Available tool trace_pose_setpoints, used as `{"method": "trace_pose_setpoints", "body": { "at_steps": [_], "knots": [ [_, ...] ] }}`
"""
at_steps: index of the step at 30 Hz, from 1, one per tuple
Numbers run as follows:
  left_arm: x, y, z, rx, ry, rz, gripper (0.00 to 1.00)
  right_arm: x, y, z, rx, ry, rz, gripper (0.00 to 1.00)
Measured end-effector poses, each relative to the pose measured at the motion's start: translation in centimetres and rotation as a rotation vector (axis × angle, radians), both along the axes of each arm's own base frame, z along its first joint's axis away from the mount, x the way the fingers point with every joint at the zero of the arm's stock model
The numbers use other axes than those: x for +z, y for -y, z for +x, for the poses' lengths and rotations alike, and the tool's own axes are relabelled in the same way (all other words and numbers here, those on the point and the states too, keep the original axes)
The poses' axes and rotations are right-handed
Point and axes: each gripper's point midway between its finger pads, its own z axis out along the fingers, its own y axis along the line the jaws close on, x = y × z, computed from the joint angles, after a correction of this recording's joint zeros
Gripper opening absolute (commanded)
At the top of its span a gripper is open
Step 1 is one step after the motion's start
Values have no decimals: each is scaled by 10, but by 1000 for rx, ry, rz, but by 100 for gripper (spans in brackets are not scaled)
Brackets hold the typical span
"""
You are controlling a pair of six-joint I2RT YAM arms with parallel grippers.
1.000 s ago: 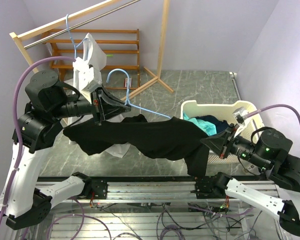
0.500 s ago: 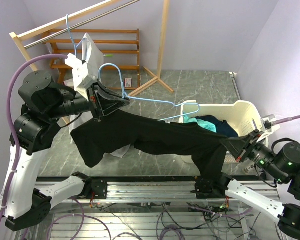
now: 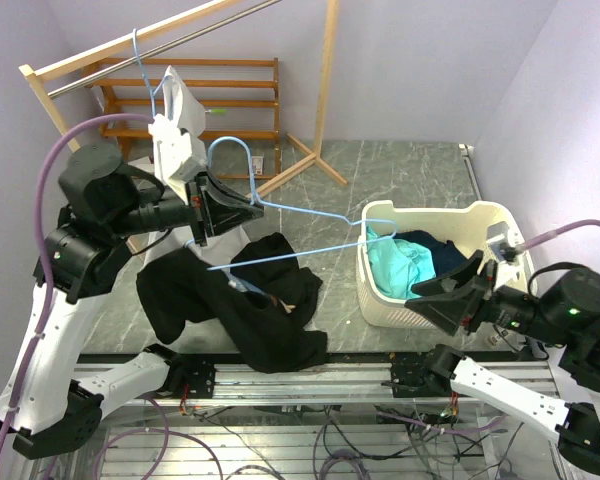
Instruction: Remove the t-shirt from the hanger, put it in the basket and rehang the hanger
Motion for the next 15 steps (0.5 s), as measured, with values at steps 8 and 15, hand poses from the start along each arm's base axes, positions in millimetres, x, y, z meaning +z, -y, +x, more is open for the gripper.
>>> {"method": "trace_pose_setpoints", "body": {
  "at_steps": [8,15],
  "knots": [
    [-56,10,3,-91,-123,102,7,73,-20,-4,117,183,114,40],
    [-63,11,-4,-137,-136,109,7,57,-68,39,126,153,3,41]
  ]
}}
